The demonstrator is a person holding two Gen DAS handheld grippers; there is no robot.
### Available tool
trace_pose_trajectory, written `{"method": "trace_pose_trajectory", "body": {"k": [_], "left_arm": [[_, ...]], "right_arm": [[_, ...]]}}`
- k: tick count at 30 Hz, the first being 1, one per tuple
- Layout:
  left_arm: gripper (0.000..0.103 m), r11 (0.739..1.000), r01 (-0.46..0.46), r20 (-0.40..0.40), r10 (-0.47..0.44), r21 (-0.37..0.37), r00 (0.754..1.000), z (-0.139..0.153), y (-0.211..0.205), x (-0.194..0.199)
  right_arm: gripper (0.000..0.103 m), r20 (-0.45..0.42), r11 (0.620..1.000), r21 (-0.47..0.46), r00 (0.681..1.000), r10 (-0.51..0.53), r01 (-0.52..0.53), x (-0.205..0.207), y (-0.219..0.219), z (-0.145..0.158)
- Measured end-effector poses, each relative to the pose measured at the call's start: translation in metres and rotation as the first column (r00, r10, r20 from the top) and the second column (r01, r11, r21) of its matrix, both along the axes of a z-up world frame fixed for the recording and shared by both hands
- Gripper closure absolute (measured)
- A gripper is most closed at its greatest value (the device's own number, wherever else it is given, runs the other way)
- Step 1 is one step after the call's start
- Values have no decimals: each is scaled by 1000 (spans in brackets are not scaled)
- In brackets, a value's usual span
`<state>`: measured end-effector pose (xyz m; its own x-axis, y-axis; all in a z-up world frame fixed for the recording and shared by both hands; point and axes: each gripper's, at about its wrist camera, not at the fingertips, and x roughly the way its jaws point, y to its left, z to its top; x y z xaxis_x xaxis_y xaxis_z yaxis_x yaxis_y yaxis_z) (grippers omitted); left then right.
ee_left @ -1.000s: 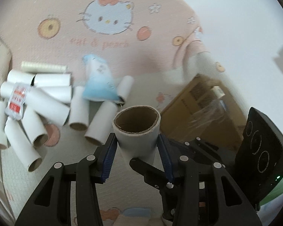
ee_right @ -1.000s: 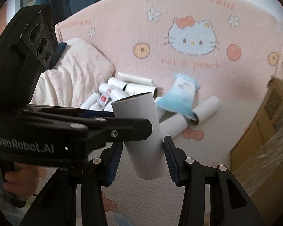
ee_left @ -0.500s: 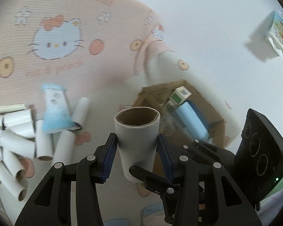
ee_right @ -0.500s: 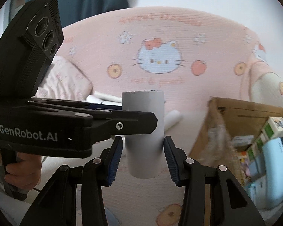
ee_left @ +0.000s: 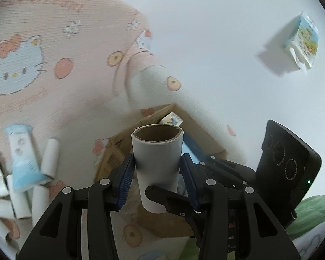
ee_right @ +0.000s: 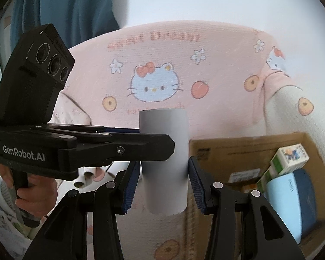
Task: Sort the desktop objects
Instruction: 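Carry both tubes into the cardboard box while the left gripper opens to drop its tube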
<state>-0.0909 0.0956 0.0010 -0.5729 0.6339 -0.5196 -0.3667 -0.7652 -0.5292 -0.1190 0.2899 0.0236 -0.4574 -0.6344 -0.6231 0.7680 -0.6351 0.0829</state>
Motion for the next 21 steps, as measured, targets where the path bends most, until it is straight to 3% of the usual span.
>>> {"method": "trace_pose_trajectory", "body": {"k": [7,15,21], "left_arm": [[55,996,51,3,-51,-70,999,3,34,-25],[55,987,142,88,-135,-70,987,-6,61,-50],[55,980,157,128,-142,-121,982,-17,77,-67]], "right_arm": [[60,8,995,97,1000,-9,8,-32,7,-3],[60,94,996,88,995,-22,14,-62,29,-10],[61,179,995,102,983,-39,21,-88,40,-21]]}}
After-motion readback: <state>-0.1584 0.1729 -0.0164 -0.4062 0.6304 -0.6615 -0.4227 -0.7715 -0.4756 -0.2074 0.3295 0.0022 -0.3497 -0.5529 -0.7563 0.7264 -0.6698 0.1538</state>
